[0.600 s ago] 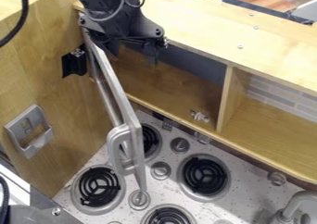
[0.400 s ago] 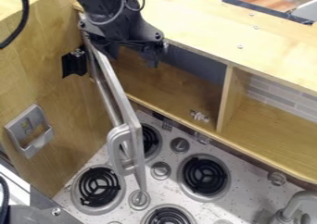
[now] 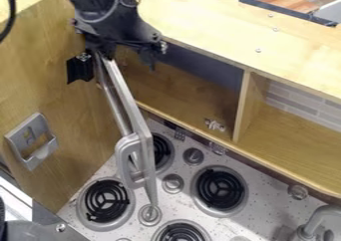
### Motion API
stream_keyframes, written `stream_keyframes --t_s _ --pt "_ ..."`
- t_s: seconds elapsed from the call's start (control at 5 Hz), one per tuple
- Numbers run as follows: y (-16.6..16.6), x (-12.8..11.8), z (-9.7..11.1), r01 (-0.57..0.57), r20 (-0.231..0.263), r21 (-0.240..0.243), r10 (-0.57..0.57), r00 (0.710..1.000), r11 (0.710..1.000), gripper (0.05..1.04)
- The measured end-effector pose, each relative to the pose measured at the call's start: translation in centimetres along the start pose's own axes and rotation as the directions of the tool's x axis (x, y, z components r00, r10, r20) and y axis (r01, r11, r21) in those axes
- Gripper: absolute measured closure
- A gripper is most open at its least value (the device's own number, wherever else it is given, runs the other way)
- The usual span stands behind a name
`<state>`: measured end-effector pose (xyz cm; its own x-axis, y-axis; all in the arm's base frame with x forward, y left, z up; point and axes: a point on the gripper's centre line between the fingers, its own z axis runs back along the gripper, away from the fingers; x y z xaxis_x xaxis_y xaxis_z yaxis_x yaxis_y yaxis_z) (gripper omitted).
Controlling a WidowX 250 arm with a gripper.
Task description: Close microwave
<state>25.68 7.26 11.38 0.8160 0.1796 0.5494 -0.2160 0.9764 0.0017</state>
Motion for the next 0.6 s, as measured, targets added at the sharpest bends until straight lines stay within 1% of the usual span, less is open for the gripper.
stream_keyframes --t_s 0.2,0.4,0.6 --pt "1.8 -0.3 0.2 0.034 -0.007 0.024 -0.034 0.999 0.999 0.085" --pt "3.7 -0.7 0.1 0.105 0.002 0.081 -0.106 0.994 0.991 0.085" --pt "4.8 -2.0 -1.3 0.133 -0.023 0.091 -0.132 0.991 0.987 0.085"
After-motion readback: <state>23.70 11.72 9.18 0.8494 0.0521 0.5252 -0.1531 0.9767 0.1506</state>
